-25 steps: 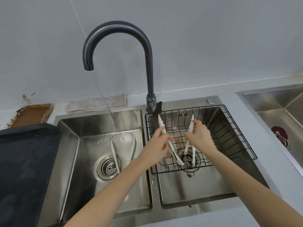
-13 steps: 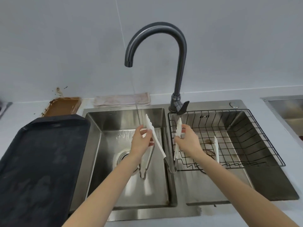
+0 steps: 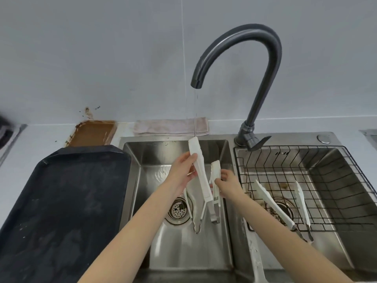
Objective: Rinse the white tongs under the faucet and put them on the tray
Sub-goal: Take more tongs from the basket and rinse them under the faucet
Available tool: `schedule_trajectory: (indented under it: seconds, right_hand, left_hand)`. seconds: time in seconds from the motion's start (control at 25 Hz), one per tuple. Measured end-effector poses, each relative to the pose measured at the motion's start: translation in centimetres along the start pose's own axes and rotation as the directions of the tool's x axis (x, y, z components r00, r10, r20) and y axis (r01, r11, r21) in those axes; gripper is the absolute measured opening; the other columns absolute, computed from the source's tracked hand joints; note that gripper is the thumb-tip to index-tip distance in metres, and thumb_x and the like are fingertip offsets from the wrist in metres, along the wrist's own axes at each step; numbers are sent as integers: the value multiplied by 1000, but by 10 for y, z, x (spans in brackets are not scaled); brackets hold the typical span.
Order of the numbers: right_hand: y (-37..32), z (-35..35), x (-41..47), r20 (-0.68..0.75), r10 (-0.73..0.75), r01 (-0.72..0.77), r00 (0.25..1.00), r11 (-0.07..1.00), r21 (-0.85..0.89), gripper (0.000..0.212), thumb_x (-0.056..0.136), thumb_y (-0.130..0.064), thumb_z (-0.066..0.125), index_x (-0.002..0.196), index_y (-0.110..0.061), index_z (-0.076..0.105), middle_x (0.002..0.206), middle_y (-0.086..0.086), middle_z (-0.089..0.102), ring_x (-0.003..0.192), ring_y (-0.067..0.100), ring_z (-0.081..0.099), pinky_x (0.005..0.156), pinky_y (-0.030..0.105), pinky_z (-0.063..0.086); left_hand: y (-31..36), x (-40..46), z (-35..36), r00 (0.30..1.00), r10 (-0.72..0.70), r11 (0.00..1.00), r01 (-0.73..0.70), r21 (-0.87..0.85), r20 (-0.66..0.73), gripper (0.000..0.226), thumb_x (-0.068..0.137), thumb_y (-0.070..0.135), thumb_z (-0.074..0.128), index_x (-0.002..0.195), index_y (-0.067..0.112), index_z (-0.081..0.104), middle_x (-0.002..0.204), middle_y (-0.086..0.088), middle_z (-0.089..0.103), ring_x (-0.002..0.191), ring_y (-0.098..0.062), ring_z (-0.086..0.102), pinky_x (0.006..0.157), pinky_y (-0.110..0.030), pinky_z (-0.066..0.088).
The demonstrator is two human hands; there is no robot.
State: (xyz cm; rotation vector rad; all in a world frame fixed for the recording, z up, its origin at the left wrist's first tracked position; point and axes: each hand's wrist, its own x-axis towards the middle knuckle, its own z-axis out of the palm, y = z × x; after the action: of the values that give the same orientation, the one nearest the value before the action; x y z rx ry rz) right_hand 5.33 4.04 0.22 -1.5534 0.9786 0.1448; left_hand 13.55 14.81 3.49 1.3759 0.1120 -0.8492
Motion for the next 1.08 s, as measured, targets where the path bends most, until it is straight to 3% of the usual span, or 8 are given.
schedule_trajectory:
  seconds: [0.08, 0.2, 0.36, 0.52, 0.68, 0.76, 0.84, 1.08]
  right_hand:
    - [0, 4, 11, -9, 42, -42, 999, 999, 31, 51, 92, -1, 45, 141, -4, 31, 138, 12, 50, 74, 9, 61, 72, 25, 52]
    - [2, 7, 20, 2, 76, -76, 997, 997, 27, 52, 91, -4, 48, 140, -5, 34, 138, 12, 51, 107, 23, 60, 88, 29, 46]
    - [2, 10, 22, 31, 106, -107, 994, 992, 60, 51, 92, -4, 48, 141, -4, 34, 137, 13, 50, 98, 16, 52, 83, 26, 45]
    - [2, 8, 25, -17, 95, -93, 995, 992, 89, 51, 92, -1, 45, 141, -3, 31, 137, 12, 50, 86, 14, 59, 66, 16, 51]
    - [2, 6, 24, -118, -42, 44, 992, 999, 15, 55, 88, -3, 51, 140, -6, 33, 136, 8, 52, 107, 25, 62, 88, 36, 55]
    - [-6, 2, 15, -162, -142, 140, 977, 990, -25, 52, 88, -4, 52, 138, -9, 37, 125, 2, 54, 91, 11, 59, 69, 14, 53]
    - [-13, -4, 9, -232, -221, 212, 947, 975, -63, 56, 89, -8, 54, 141, -14, 34, 126, 3, 48, 77, 0, 53, 53, 8, 46]
    - [-35, -17, -7, -273, -402, 372, 874, 915, -157, 63, 88, -14, 59, 143, -21, 30, 119, -9, 32, 73, -6, 50, 56, 6, 44]
  left_hand:
    - [6, 14, 2, 1000, -4, 1000, 4, 6, 18, 31, 94, 16, 48, 123, 7, 54, 88, -2, 59, 78, -15, 53, 70, -23, 47]
    - [12, 30, 8, 999, -19, 1000, 18, 14, 35, 16, 95, 13, 46, 101, 15, 61, 85, -3, 58, 78, -16, 52, 73, -25, 48]
    - [14, 49, 12, 997, -70, 997, 71, -13, 37, 16, 94, 12, 46, 85, 17, 58, 81, -3, 58, 72, -14, 53, 71, -26, 48]
    - [13, 58, 8, 994, -109, 992, 109, -56, 4, 13, 95, 13, 44, 101, 10, 55, 81, -5, 57, 72, -15, 54, 65, -25, 48]
    - [13, 62, 0, 999, -40, 986, 45, 159, -35, 26, 96, 31, 42, 107, 11, 53, 80, -1, 58, 71, -14, 56, 62, -23, 48]
    - [14, 65, -4, 999, 7, 966, 3, 259, -36, 29, 96, 34, 41, 104, 11, 55, 80, 1, 60, 74, -14, 59, 59, -19, 52]
    - [17, 68, -6, 1000, -21, 979, 21, 202, -3, 30, 98, 30, 39, 110, 8, 55, 85, 2, 63, 74, -11, 62, 54, -15, 54]
    - [24, 69, 5, 989, -137, 990, 138, -13, 58, 27, 98, 11, 32, 114, -2, 51, 91, -9, 61, 80, -18, 64, 55, -26, 59]
